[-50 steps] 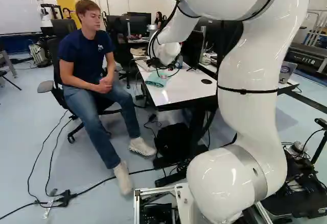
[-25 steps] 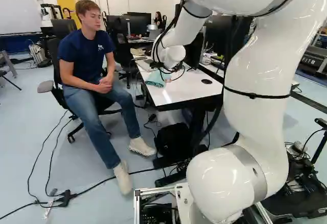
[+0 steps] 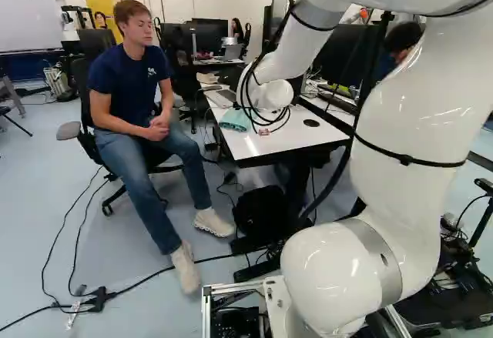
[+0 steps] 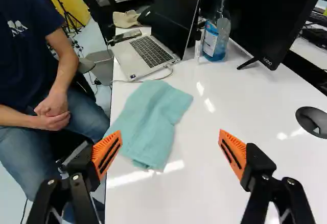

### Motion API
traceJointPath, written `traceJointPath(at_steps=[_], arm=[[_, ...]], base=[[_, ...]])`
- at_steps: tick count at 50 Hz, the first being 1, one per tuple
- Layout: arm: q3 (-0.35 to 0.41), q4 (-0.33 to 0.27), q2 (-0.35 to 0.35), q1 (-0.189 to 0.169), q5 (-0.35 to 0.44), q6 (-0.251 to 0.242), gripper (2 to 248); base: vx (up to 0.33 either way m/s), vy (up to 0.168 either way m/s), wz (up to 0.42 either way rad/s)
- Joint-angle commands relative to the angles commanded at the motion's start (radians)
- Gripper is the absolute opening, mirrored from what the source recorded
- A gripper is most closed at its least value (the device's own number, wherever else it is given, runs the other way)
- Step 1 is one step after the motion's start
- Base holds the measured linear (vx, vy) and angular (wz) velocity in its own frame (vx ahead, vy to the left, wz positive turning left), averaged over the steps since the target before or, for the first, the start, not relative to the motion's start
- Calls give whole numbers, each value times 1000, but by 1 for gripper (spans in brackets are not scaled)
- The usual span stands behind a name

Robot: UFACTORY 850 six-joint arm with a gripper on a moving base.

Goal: Clean the table with the green towel

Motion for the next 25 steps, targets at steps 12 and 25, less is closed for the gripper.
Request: traceJointPath(at_steps=[12,25], arm=[[127,-38,80,-20,86,0,247],[249,-74,157,-39,169,0,247]], base=[[0,0,0],[0,0,0]])
